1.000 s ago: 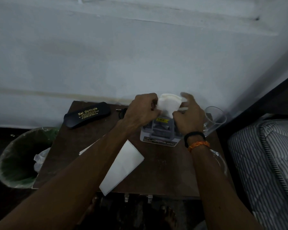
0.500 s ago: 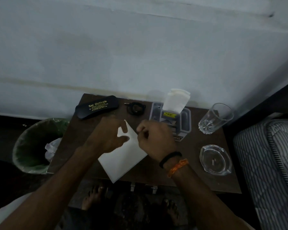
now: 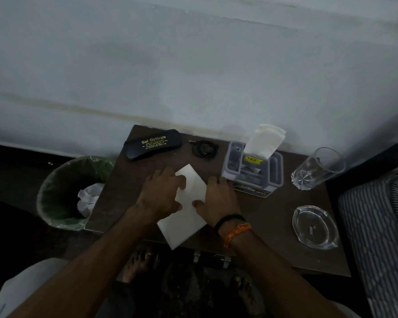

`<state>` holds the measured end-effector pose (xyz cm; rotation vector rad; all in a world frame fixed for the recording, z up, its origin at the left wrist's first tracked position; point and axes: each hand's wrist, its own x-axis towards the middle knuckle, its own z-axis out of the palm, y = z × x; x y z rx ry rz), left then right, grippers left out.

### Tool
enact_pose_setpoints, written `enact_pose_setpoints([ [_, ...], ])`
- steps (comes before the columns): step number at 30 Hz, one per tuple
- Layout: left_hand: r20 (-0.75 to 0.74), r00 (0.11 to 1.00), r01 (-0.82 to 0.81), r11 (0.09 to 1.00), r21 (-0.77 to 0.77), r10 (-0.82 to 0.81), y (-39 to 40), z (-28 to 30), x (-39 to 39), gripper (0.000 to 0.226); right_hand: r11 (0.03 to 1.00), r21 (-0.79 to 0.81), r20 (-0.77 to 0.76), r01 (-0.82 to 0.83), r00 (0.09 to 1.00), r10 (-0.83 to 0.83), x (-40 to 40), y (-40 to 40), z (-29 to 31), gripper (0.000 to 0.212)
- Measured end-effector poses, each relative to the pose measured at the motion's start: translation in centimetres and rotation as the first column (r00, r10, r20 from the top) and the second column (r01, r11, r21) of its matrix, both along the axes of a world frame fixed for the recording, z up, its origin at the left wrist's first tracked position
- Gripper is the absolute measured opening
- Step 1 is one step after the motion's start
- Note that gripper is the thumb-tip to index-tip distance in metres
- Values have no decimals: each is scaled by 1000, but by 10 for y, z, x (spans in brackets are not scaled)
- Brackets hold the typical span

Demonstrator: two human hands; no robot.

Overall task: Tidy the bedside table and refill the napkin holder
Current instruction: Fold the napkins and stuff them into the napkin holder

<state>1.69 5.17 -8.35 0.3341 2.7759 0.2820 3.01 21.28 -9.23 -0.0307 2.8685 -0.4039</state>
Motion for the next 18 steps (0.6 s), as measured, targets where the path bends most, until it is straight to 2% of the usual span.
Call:
enact_pose_setpoints([
  [4,6,1000,4,1000,-27,-4,2,3,-1,55,993,-46,24,106,994,-105,-5,-4,-12,58],
  [7,18,1000,23,998,-59,-22,4,6,-5,56,989,-59,19,138,990,-138,-6,-3,-16,47],
  [11,46,998,34,998,-53,-31,4,10,-11,56,954,-243,14,173,985,-175,-5,-4,-13,24],
  [13,56,998,24,999,32,-25,1,9,-15,55,903,-378,64,203,979,-193,-7,-1,-9,19],
  [15,46,999,-17,981,195,8,-6,8,-23,59,841,-499,114,208,978,-174,-9,3,-1,20],
  [18,-27,988,-126,880,457,155,-15,15,-35,68,726,-663,135,182,983,-124,-10,14,16,20],
])
